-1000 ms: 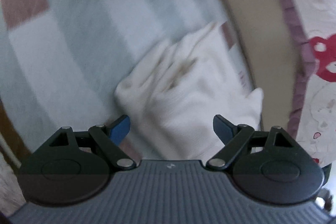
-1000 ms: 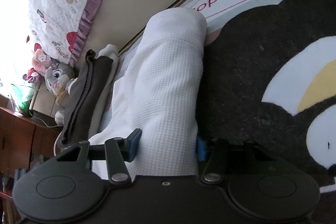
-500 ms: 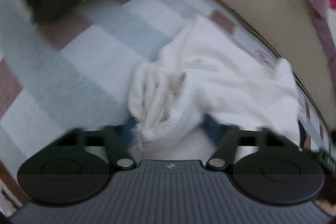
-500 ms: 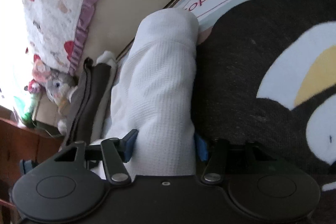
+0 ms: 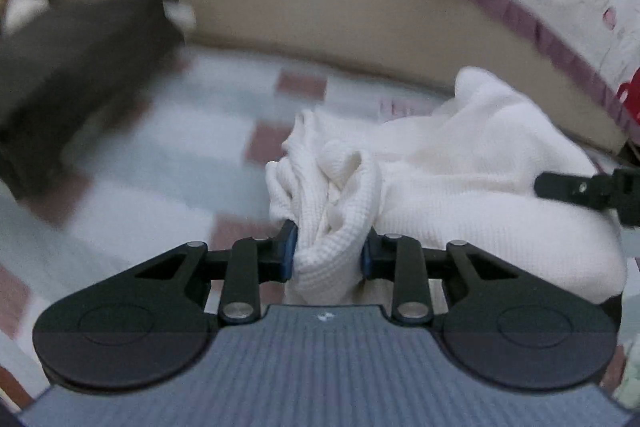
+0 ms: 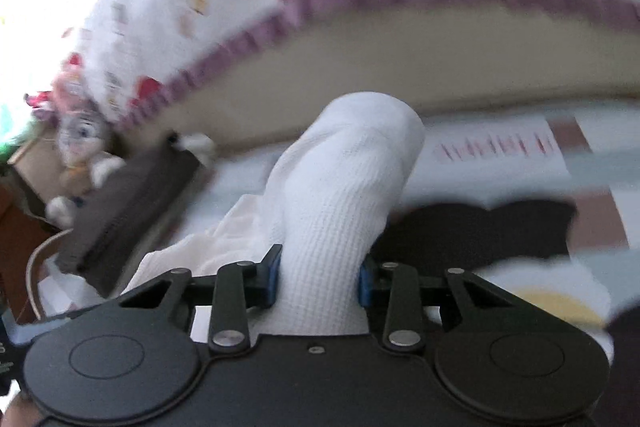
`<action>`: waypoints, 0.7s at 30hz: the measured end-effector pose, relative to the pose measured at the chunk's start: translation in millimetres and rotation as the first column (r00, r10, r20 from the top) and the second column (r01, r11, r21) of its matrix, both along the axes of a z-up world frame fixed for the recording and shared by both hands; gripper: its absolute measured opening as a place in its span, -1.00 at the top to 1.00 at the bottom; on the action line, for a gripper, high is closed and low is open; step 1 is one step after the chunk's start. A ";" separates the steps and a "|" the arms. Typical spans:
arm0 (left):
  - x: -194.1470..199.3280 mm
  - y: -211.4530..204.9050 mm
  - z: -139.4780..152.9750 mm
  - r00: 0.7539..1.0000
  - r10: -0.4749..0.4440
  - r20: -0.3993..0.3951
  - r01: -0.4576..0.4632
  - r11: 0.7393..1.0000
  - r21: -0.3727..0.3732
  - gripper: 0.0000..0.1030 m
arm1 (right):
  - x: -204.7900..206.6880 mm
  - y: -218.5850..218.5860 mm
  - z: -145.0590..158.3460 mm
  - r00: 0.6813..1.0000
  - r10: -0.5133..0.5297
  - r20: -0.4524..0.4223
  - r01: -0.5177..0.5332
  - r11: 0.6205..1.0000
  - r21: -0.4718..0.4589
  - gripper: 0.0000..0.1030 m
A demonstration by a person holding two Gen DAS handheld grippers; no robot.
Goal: Fold clothes
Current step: 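Lift the white garment with both grippers and carry it toward the brown garment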
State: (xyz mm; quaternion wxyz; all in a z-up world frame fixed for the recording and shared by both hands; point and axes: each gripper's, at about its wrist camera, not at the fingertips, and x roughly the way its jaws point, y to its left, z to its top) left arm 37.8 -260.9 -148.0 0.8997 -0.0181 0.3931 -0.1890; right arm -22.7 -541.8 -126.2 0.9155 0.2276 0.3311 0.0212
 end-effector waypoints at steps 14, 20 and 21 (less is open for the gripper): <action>37.0 40.1 -47.9 0.945 0.080 -0.316 -0.191 0.922 -0.337 -0.76 | 6.4 -37.4 -61.9 0.944 -0.119 -0.308 0.209 0.937 0.279 -0.22; 36.1 9.8 -43.7 0.978 0.056 -0.199 -0.099 0.972 -0.211 0.03 | 9.5 -40.3 -75.9 0.949 -0.115 -0.294 0.222 0.904 0.365 -0.21; 31.6 9.4 -41.0 0.983 0.052 -0.174 -0.086 0.978 -0.192 0.18 | 10.4 -37.6 -74.5 0.957 -0.119 -0.266 0.209 0.916 0.343 -0.16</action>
